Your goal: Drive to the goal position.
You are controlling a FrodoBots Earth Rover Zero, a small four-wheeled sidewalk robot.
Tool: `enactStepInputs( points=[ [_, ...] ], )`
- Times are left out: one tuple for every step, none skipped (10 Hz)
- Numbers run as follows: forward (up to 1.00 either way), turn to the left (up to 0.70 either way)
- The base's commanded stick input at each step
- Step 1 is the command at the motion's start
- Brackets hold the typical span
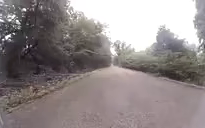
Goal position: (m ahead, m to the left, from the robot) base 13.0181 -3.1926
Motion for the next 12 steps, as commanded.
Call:
enactStepInputs(
  points=[
    [0.70,-0.03],
    [0.70,0.00],
    [0.70,0.00],
    [0.70,0.00],
    [0.70,0.00],
    [0.70,0.00],
    [0.70,0.00],
    [0.70,0.00],
    [0.70,0.00],
    [0.70,-0.01],
    [0.70,-0.05],
    [0.70,-0.09]
  ],
)
